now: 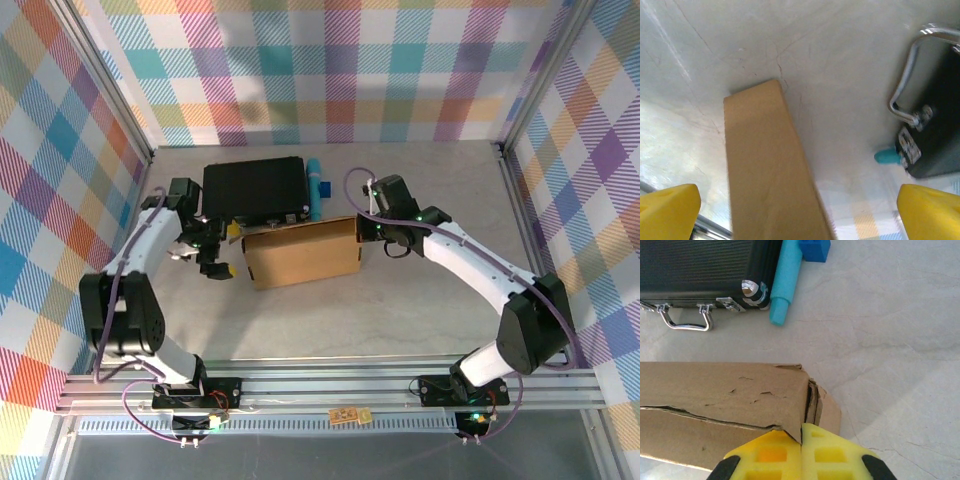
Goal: Fold the paper box
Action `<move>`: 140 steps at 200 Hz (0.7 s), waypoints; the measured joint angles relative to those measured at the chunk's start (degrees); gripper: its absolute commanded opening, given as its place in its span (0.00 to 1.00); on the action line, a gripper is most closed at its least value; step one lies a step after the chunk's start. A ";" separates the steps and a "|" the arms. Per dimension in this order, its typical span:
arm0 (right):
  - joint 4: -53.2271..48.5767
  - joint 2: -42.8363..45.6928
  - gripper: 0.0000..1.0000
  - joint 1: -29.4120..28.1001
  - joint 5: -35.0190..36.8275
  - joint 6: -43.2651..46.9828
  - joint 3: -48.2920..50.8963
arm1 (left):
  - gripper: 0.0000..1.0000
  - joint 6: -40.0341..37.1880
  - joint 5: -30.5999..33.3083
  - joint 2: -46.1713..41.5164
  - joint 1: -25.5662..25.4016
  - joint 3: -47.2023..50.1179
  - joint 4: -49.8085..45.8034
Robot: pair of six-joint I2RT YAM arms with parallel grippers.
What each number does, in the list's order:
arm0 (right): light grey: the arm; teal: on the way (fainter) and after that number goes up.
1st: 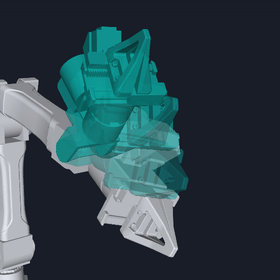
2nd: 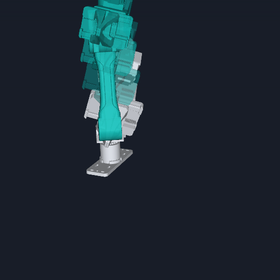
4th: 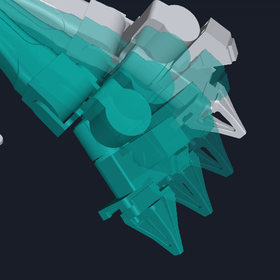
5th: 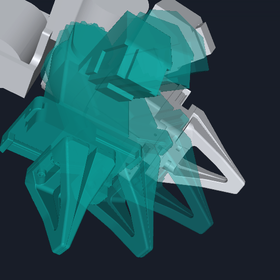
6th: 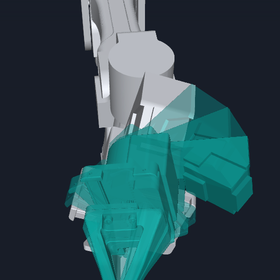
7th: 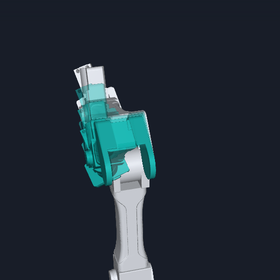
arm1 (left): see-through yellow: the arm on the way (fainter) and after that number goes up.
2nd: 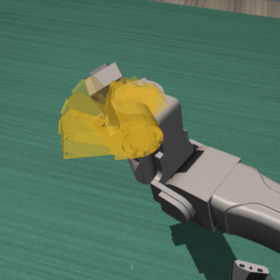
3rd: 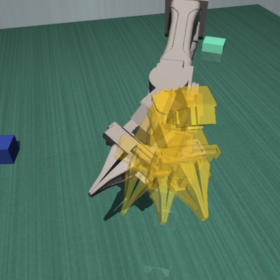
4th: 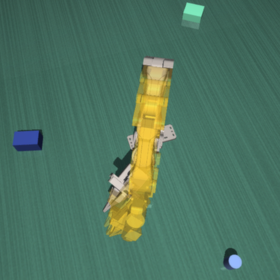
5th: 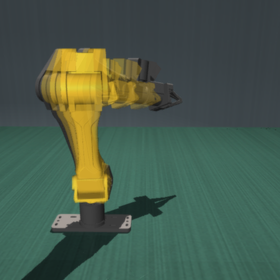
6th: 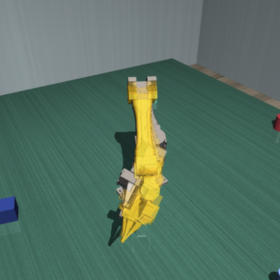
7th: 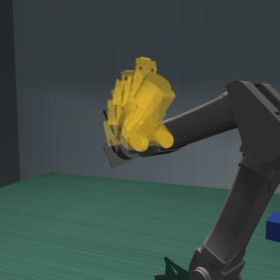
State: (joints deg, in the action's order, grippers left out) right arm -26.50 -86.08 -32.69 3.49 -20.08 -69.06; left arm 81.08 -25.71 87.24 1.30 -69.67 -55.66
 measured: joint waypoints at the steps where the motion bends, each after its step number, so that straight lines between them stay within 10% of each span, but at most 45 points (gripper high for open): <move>1: -0.13 -0.11 0.00 0.00 0.00 0.00 -0.17 | 1.00 -0.15 0.20 -0.35 0.00 0.00 -0.17; 37: -2.25 -1.31 0.00 0.59 -0.09 0.87 -2.12 | 0.98 -10.54 6.60 -6.75 0.37 -1.42 -7.54; 104: -4.02 -1.36 0.00 2.86 -2.23 3.80 -2.71 | 0.40 -45.20 16.41 -10.56 -5.51 -9.57 -6.29; 140: -4.72 -1.36 0.00 3.43 -3.67 4.76 -2.97 | 0.39 -61.57 15.65 -10.71 -9.75 -10.47 -3.54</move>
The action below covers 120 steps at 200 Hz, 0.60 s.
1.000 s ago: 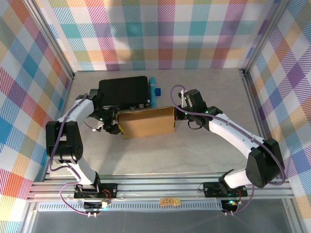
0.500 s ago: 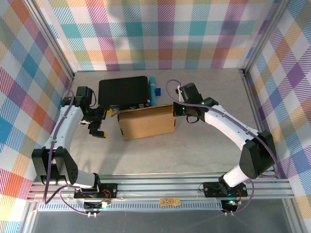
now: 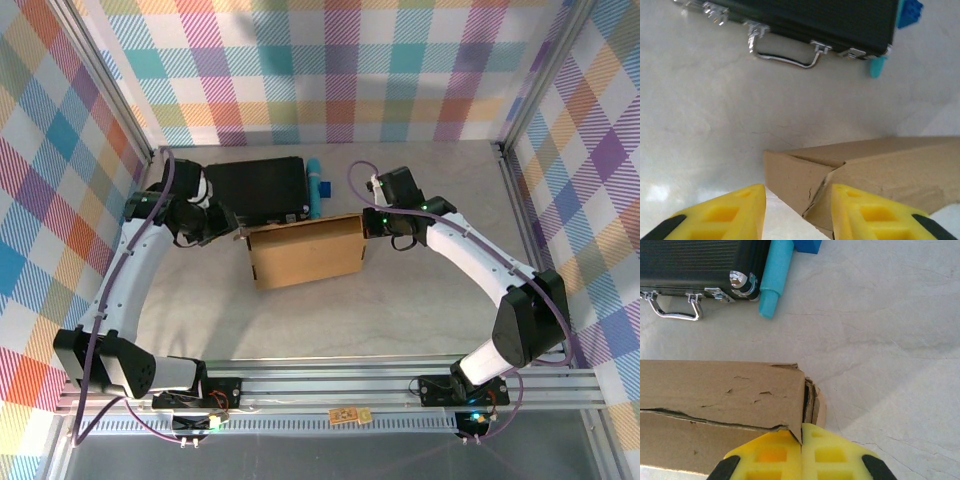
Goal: Fold the paper box
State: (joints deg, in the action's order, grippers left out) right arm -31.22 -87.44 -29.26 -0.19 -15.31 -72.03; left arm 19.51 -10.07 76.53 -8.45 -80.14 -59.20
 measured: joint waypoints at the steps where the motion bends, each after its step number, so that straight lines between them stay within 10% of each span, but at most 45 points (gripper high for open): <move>1: 0.00 0.00 0.00 0.00 -0.04 0.00 0.00 | 0.39 -0.20 -0.02 0.00 -0.07 -0.02 0.02; 120: -1.29 -2.51 0.00 0.00 -2.05 1.07 -2.91 | 0.47 -14.10 1.46 -8.13 -4.22 3.61 1.99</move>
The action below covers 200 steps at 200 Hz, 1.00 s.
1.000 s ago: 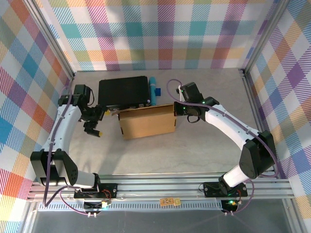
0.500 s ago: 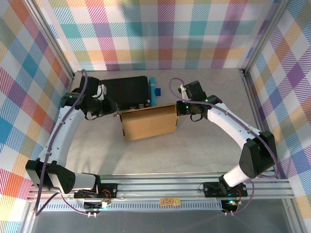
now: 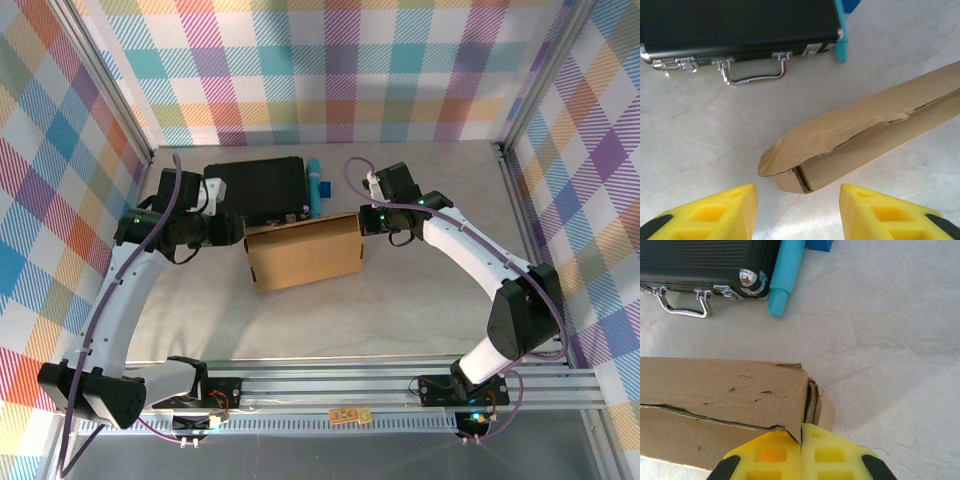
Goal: Fold the paper box
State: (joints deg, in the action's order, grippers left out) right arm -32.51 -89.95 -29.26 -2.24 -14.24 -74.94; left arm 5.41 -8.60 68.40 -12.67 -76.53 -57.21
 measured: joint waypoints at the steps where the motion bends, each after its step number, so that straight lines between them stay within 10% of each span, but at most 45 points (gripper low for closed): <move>1: 0.00 0.00 0.00 0.00 0.00 0.00 0.00 | 0.47 -0.07 0.09 0.00 -0.02 0.09 0.00; 102: -0.11 -0.02 0.00 0.00 -0.44 -0.02 -0.02 | 0.48 -4.44 4.02 4.66 -2.75 2.58 0.79; 200: -0.11 -0.02 0.00 0.02 -0.39 -0.07 -0.04 | 0.25 -6.10 5.95 6.29 -4.20 3.17 2.12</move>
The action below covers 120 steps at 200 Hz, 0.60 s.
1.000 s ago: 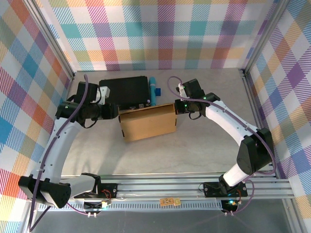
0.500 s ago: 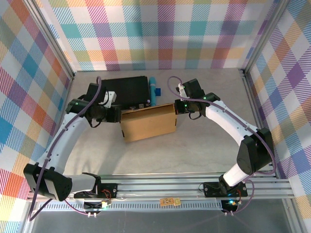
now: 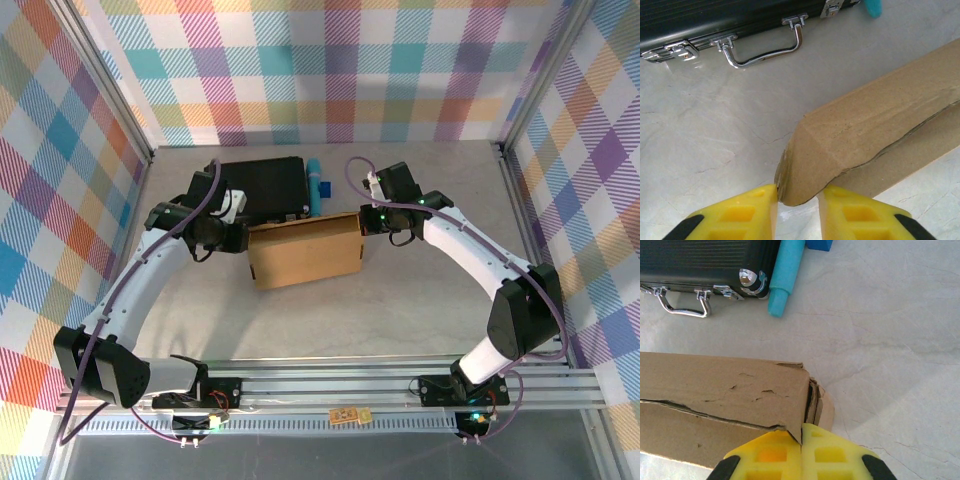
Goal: Fold the paper box
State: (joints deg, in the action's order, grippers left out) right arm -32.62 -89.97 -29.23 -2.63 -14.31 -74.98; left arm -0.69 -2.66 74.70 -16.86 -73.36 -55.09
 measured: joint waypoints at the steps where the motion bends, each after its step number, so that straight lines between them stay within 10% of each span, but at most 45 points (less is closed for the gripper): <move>1: 0.00 0.00 0.00 0.00 -0.02 0.02 0.00 | 0.24 0.00 0.02 0.00 0.00 0.00 -0.02; 120: -0.76 0.00 0.00 0.02 -0.66 0.07 -0.35 | 0.00 7.04 -0.50 3.82 -0.52 -2.67 0.26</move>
State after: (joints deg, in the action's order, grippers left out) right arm -33.39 -89.97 -29.21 -3.29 -14.24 -75.33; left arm 6.35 -3.16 78.52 -17.39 -76.03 -54.83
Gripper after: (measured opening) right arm 0.065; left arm 0.046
